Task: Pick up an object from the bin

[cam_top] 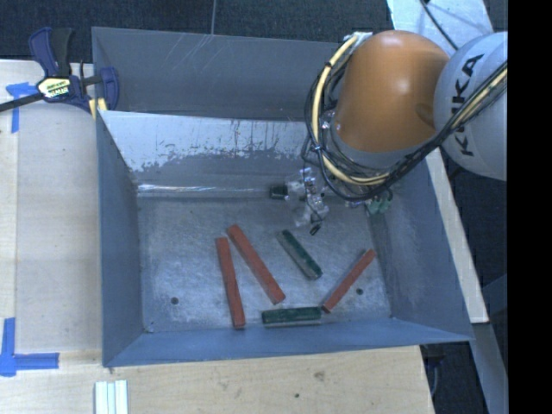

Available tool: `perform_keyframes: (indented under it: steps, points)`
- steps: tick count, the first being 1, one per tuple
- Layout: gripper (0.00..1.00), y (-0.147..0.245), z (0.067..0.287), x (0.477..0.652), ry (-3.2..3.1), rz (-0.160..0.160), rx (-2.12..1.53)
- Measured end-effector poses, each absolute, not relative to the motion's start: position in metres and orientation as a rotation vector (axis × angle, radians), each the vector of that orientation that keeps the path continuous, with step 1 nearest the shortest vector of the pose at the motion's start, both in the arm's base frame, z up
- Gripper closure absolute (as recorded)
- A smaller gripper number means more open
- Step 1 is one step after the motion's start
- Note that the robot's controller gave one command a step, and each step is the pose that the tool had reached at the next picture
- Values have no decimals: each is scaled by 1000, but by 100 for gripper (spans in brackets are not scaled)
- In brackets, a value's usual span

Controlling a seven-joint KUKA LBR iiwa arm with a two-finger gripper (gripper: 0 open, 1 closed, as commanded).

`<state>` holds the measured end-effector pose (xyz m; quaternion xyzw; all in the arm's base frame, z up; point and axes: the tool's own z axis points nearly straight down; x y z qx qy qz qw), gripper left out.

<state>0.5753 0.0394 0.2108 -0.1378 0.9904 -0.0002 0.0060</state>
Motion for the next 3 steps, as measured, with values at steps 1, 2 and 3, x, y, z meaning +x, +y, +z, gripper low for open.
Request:
perform_keyframes:
  steps: [1,2,3]
  points:
    - [100,121,157,561,3119,7,-395]
    - [0,115,159,563,3115,1,-382]
    - [0,49,66,578,3097,-3,-548]
